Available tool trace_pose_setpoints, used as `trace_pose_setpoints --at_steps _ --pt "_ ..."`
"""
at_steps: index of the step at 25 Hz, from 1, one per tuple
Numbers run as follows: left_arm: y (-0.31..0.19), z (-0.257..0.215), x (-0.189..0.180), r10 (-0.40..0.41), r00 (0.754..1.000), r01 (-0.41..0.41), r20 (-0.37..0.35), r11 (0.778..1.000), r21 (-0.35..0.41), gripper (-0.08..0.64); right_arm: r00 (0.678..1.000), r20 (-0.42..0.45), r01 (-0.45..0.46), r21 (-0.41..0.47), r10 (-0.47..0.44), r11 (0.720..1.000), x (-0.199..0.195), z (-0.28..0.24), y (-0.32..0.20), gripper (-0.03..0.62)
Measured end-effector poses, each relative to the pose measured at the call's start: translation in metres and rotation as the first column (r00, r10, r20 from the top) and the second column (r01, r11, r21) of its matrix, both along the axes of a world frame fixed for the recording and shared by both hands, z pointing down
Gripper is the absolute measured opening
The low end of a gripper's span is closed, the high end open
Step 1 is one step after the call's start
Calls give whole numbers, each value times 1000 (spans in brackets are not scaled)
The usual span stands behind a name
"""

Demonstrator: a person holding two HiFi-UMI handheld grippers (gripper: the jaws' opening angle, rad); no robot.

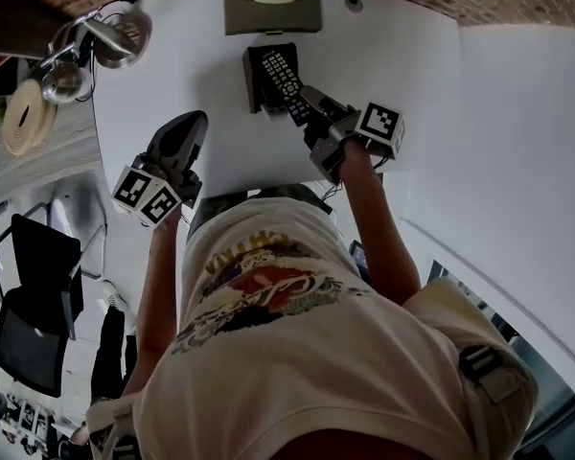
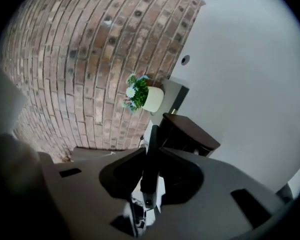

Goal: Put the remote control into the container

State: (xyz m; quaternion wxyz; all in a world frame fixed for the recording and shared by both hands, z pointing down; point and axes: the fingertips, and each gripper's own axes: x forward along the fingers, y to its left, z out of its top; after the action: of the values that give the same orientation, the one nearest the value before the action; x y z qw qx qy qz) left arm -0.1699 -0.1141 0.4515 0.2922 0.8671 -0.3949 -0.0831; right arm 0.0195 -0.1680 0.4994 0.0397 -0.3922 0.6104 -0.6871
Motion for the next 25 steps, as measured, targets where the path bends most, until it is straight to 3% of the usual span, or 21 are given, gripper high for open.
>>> trace_pose_setpoints --at_steps 7,14,17,21,25 --pt "3 -2 6 18 1000 -18 10 1000 -2 5 996 27 -78 -36 79 996 3 1 0 87" --pt "7 -3 12 22 1000 -22 12 1000 -2 6 994 45 -102 7 102 995 -4 -2 -12 89" --pt "11 -3 13 19 1000 -19 11 1000 -7 5 998 16 -68 66 68 995 -8 -9 -16 102" --pt "14 -1 13 19 1000 -19 13 1000 -11 5 1000 -18 7 181 -4 983 -17 -24 -22 193" --pt "15 0 18 26 1000 -26 14 1000 -13 6 999 -30 48 240 -42 970 -26 -28 -23 195"
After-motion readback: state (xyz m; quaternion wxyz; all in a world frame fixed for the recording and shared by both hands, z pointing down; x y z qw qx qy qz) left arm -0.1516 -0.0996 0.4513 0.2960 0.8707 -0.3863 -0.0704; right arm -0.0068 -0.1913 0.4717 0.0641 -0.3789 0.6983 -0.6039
